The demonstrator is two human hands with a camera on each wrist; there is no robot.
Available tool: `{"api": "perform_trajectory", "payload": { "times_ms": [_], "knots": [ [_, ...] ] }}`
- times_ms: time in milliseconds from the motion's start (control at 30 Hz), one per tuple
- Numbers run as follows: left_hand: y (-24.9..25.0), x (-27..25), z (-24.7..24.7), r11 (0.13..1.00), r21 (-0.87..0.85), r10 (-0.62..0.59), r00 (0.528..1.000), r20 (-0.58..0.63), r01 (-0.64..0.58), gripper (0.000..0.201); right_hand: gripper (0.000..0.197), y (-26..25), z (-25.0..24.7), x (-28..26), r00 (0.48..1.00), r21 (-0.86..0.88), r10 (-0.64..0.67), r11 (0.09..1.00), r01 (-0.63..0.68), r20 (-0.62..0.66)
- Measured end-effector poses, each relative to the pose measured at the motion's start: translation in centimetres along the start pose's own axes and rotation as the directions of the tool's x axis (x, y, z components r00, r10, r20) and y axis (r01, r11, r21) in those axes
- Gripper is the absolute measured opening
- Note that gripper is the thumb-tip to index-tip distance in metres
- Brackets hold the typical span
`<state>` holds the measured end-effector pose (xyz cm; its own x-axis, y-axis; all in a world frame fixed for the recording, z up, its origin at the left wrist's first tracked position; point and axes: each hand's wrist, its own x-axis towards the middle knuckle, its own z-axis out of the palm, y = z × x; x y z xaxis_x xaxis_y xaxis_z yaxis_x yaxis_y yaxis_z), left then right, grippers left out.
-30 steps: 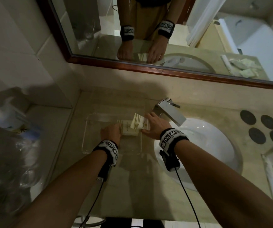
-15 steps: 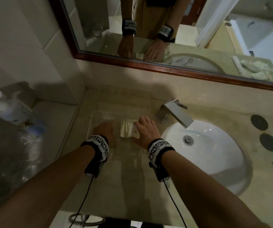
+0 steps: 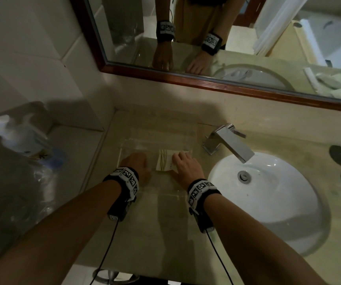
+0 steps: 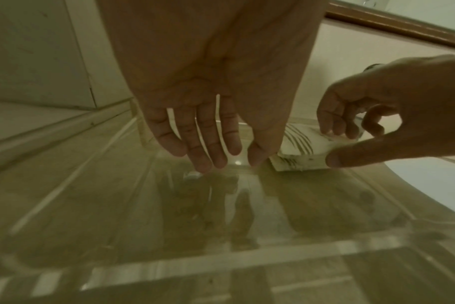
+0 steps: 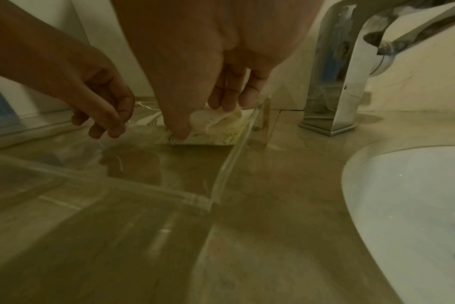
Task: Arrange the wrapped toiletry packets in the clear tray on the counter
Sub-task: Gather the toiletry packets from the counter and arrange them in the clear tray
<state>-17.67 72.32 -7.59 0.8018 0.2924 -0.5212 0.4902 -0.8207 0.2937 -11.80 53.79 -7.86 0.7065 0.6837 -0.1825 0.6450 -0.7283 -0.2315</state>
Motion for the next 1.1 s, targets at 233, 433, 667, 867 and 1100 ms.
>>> {"api": "perform_trajectory", "payload": {
  "times_ms": [233, 433, 667, 867, 1100],
  "knots": [
    [1.5, 0.3, -0.9, 0.998, -0.019, 0.063, 0.998, 0.016, -0.062, 0.018, 0.026, 0.3, -0.9, 0.4, 1.0, 0.021, 0.013, 1.0, -0.013, 0.01],
    [2.9, 0.4, -1.2, 0.995, -0.042, 0.095, 0.995, 0.028, -0.094, 0.03, 0.038, 0.2, -1.2, 1.0, 0.996, -0.007, 0.011, 1.0, -0.011, 0.083],
    [3.8, 0.1, -1.3, 0.996, -0.026, 0.09, 0.995, 0.032, -0.089, 0.024, 0.036, 0.4, -1.4, 1.1, 0.995, -0.041, -0.002, 0.999, 0.007, 0.104],
    [3.7, -0.3, -2.9, 0.999, 0.005, 0.034, 0.997, 0.063, -0.034, 0.024, 0.039, 0.7, -2.9, 0.8, 0.997, -0.041, 0.002, 0.999, 0.001, 0.083],
    [6.8, -1.6, -5.9, 0.997, 0.029, 0.07, 0.997, -0.014, -0.069, 0.025, 0.029, 2.4, -7.3, -0.4, 0.999, -0.023, 0.043, 0.999, -0.042, 0.024]
  ]
}}
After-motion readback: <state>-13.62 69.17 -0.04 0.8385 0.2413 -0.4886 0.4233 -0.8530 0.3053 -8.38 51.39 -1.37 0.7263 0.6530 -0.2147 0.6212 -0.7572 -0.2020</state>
